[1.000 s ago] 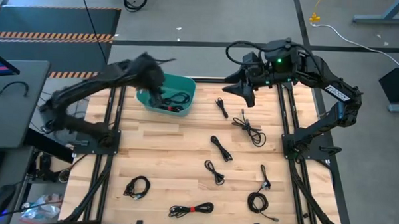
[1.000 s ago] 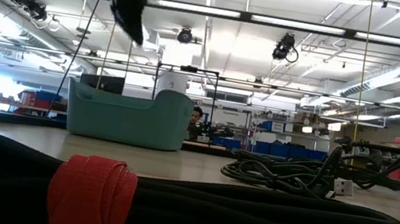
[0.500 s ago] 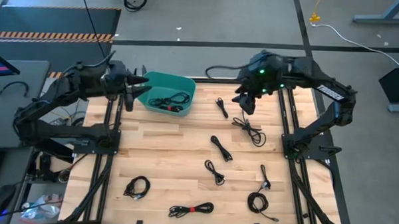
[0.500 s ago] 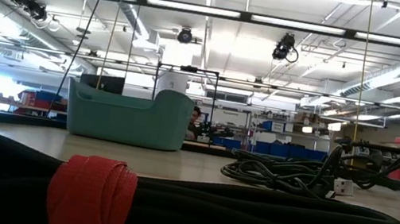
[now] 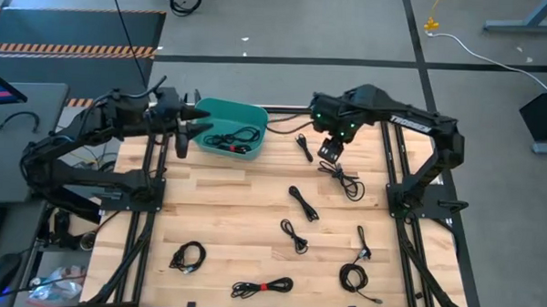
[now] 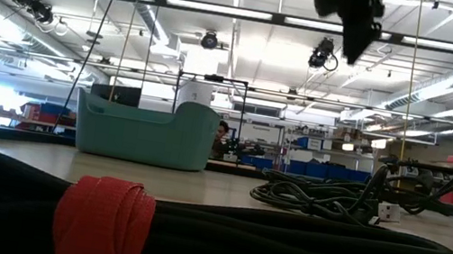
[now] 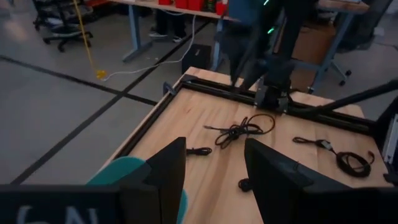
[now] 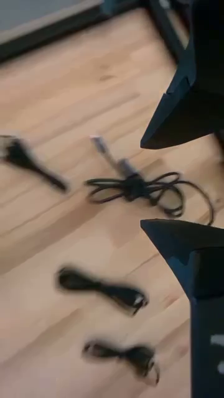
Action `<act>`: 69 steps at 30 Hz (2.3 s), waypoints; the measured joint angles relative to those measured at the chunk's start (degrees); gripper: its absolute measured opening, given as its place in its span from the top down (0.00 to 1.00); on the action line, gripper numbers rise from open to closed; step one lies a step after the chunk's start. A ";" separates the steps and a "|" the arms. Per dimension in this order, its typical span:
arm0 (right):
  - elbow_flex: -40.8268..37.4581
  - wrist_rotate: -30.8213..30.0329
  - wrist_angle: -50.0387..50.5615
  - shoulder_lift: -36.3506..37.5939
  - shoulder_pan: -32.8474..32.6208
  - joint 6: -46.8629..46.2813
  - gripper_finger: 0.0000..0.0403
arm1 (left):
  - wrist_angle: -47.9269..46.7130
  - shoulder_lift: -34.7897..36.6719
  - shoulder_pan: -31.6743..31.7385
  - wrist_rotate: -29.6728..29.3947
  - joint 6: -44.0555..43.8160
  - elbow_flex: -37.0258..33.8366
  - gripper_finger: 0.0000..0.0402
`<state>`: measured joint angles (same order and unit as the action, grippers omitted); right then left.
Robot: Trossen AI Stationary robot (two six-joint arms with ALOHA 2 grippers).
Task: Pick and place USB-C Cables
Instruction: Put the black charger cable into the green bin
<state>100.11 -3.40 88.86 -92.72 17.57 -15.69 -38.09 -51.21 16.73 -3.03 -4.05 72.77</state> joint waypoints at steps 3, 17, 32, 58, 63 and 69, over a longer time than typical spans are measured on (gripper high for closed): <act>-7.23 0.00 -0.75 1.52 2.07 -2.05 0.50 | -0.06 -0.21 -0.90 0.04 0.68 0.00 0.57; -37.38 9.68 -25.78 4.60 6.62 -5.81 0.42 | -0.02 -0.21 -1.24 0.04 2.16 0.00 0.57; -52.14 12.47 -42.83 4.60 6.75 -7.32 0.40 | 0.09 -0.21 -1.22 0.04 0.79 0.00 0.57; -29.66 15.19 -45.10 4.67 5.96 -3.29 0.92 | 0.18 -0.12 -1.22 0.10 -0.05 0.00 0.57; -13.40 15.37 -45.19 4.67 7.36 1.40 0.92 | 0.41 0.28 -1.22 0.67 0.72 0.00 0.57; 0.76 16.08 -45.58 4.21 10.98 4.84 0.92 | 0.52 1.96 -1.22 0.72 1.75 0.02 0.57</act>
<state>100.87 12.68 43.29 -88.51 28.55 -10.85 -37.56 -49.25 15.51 -2.31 -2.31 72.79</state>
